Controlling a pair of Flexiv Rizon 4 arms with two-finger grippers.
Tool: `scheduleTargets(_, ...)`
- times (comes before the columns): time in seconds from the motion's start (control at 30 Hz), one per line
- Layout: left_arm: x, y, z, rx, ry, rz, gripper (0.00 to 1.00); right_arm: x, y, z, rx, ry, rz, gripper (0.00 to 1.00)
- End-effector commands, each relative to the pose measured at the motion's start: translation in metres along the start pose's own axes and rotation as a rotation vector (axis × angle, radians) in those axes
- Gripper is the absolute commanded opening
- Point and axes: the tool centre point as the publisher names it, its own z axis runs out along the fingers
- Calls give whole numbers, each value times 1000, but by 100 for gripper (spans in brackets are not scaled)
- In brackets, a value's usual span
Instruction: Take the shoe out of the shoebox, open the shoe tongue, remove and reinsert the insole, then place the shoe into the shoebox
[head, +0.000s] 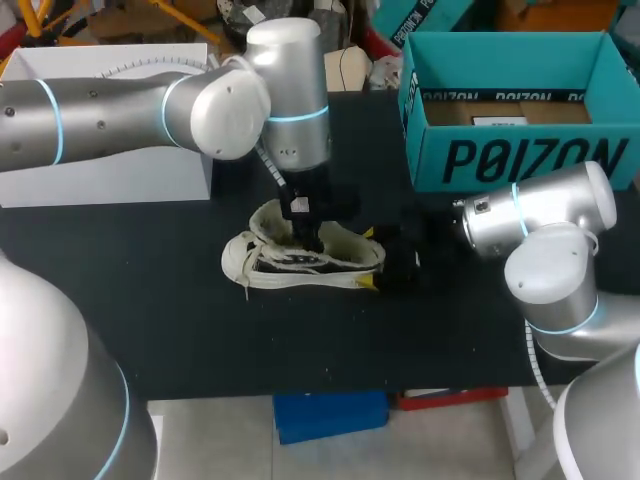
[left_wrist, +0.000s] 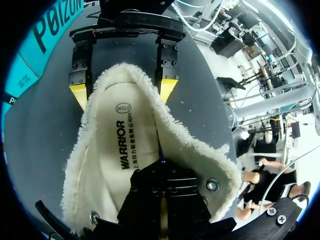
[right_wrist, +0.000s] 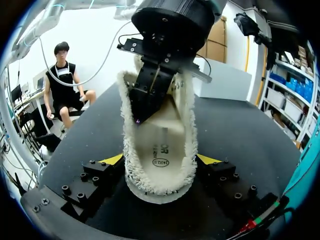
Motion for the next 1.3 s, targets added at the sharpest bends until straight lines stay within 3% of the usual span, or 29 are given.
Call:
scheduleTargets(0.03,1,1,8,8,-5,-7,0,0,-1,0,2,-1,2,0)
scheduleTargets(0.47,1,2,21,13,3,-28,0,0,-1,0,2,-1,2,0)
scheduleTargets(0.5,1,2,21,13,2,-29,10,0,-1,0,2,-1,2,0)
scheduleTargets(0.57,0,2,21,17,-3,-34,14,0,-1,0,2,-1,2,0)
scheduleTargets(0.63,-1,2,20,17,-7,-35,29,0,-1,0,2,-1,2,0)
scheduleTargets(0.73,-1,2,20,19,-10,-36,37,0,-1,0,2,-1,2,0)
scheduleTargets(0.83,-2,2,20,20,-15,-36,37,0,-1,0,2,-1,2,0)
scheduleTargets(1.03,-3,2,20,-22,-62,-26,29,0,-1,0,2,-1,2,0)
scheduleTargets(1.17,-3,2,21,-96,-146,-17,31,0,-1,0,2,-1,2,0)
scheduleTargets(1.3,-7,5,24,-150,-223,-41,40,0,-1,0,2,-1,2,0)
